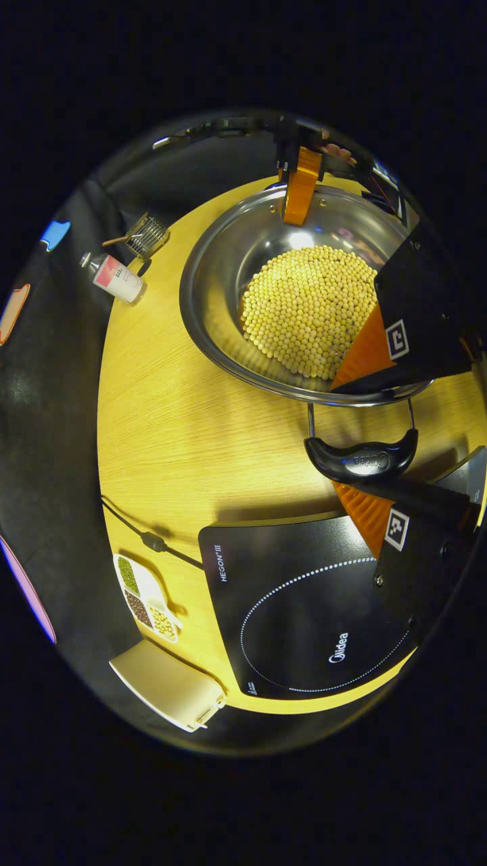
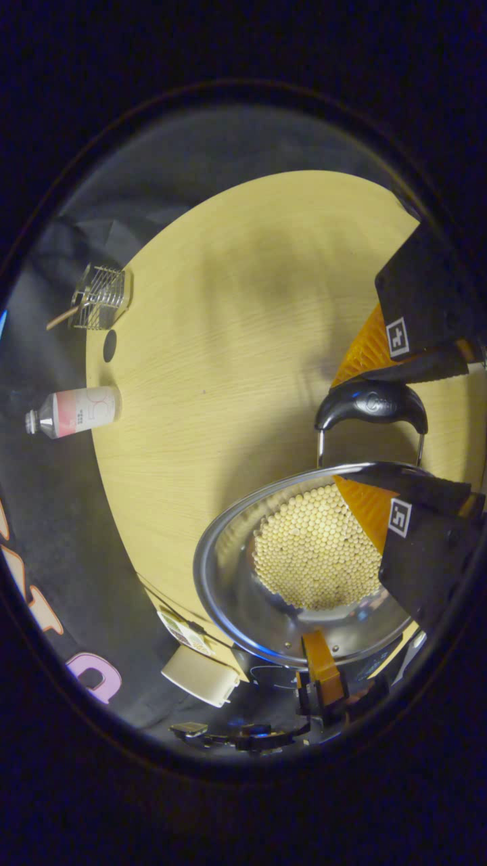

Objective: First push the handle of the pot to place it horizontally, then grasp the pot with both hands and set it on the induction cooktop.

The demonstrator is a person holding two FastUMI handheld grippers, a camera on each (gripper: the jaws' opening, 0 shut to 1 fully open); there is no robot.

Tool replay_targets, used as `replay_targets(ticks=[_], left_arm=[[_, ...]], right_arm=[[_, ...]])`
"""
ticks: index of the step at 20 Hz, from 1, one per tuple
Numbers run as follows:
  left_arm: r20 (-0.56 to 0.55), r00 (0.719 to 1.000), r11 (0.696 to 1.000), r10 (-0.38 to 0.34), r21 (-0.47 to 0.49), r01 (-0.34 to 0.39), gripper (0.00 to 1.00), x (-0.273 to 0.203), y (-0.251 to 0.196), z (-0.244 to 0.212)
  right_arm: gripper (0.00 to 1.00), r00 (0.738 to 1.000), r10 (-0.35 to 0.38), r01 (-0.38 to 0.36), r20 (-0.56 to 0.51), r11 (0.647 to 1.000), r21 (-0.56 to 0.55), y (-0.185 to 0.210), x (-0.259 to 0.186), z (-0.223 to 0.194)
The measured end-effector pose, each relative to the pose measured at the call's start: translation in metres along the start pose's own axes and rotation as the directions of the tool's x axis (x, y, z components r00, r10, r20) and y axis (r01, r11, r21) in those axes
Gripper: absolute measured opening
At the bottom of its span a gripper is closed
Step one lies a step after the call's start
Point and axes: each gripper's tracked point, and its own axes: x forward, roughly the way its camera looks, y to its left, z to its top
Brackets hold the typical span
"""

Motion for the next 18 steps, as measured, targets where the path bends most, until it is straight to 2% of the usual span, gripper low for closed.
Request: replay_targets(ticks=[1, 3, 4, 13, 14, 15, 16, 17, 18], left_arm=[[-0.005, 1.0, 1.0, -0.005, -0.007, 0.005, 0.65, -0.001, 0.0, -0.001], [-0.009, 1.0, 0.999, -0.016, -0.043, 0.016, 0.63, -0.004, -0.001, -0.007], [-0.012, 1.0, 0.998, -0.025, -0.059, 0.024, 0.6, -0.008, -0.002, -0.01], [0.047, 0.999, 0.997, 0.018, -0.077, -0.015, 0.58, -0.06, 0.011, -0.012], [0.051, 0.998, 0.996, 0.027, -0.085, -0.023, 0.58, -0.066, 0.015, -0.013], [0.052, 0.998, 0.995, 0.038, -0.089, -0.033, 0.58, -0.073, 0.02, -0.015], [0.059, 0.997, 0.995, 0.051, -0.094, -0.045, 0.58, -0.079, 0.026, -0.016], [0.065, 0.996, 0.993, 0.063, -0.099, -0.056, 0.58, -0.085, 0.032, -0.017], [0.071, 0.995, 0.993, 0.07, -0.104, -0.063, 0.58, -0.09, 0.038, -0.018]], right_arm=[[0.51, 1.0, 0.005, -0.005, 0.014, 1.0, 0.003, 0.001, 0.0, 0.004], [0.51, 1.0, 0.014, -0.014, 0.006, 1.0, -0.004, 0.001, -0.005, -0.001], [0.44, 1.0, 0.02, -0.02, 0.01, 1.0, -0.007, 0.001, -0.008, 0.0], [0.43, 0.994, 0.1, -0.1, 0.039, 0.995, -0.017, 0.03, -0.039, -0.001], [0.5, 0.993, 0.114, -0.113, 0.04, 0.993, -0.021, 0.035, -0.041, -0.001], [0.43, 0.991, 0.128, -0.127, 0.039, 0.992, -0.026, 0.042, -0.042, -0.001], [0.43, 0.989, 0.145, -0.143, 0.04, 0.989, -0.033, 0.049, -0.044, -0.002], [0.5, 0.986, 0.161, -0.159, 0.043, 0.986, -0.04, 0.058, -0.045, -0.001], [0.5, 0.984, 0.172, -0.17, 0.046, 0.984, -0.045, 0.064, -0.046, -0.002]])
